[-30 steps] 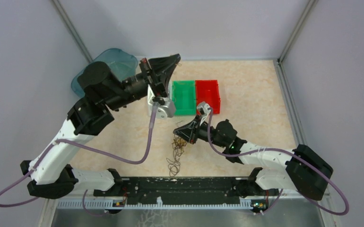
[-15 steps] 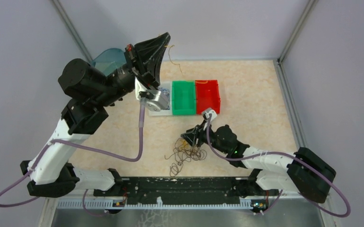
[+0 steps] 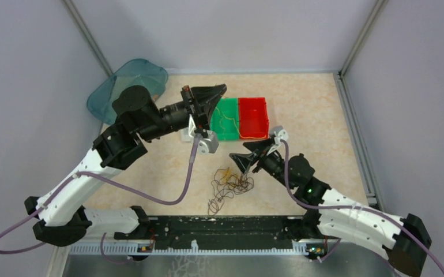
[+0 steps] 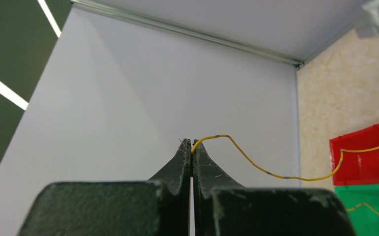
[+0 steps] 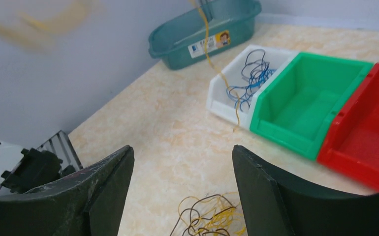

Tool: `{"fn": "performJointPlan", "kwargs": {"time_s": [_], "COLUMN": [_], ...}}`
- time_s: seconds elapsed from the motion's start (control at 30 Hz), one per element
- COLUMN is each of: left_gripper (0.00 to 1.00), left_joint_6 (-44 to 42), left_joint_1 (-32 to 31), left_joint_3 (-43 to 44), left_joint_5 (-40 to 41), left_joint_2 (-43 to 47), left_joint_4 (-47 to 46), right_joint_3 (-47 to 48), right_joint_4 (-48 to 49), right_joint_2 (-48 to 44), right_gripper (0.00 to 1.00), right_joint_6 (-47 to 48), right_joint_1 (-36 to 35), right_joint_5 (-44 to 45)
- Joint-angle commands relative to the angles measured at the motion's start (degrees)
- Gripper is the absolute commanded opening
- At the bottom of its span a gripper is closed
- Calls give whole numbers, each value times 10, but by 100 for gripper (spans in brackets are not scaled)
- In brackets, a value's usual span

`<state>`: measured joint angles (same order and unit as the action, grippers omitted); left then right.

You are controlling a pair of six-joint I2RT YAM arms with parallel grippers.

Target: Untangle the cables

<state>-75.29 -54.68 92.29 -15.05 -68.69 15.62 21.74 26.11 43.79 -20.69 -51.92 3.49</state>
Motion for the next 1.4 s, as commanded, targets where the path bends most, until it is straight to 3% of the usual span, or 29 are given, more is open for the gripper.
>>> {"fn": "performJointPlan", "kwargs": {"time_s": [0.0,0.17,0.5,0.9,1.37], "left_gripper": [0,0,0,0,0], "left_joint_6": [-30,-4,14,40,69], "left_joint_1": [-4,-4,11,129,180], "left_joint_3": [-80,-149,-172,-170,-111], "left_joint_5": [-22,-21,22,-26,-105], "left_joint_2": [34,28,-45,-145,-266], "left_joint_4": [28,-59,-168,-306,-454], "right_joint_3": [54,68,38,31,22], "right_joint_4": [-64,-105,-132,-114,-114], "right_joint_2": [-72,-84,-90,-75,-71], "right_gripper": [74,71,68,68,68], "right_joint_6": [48,58,66,86,76], "right_joint_1": [3,3,3,5,14], "right_joint_5": [51,126,267,282,273]}}
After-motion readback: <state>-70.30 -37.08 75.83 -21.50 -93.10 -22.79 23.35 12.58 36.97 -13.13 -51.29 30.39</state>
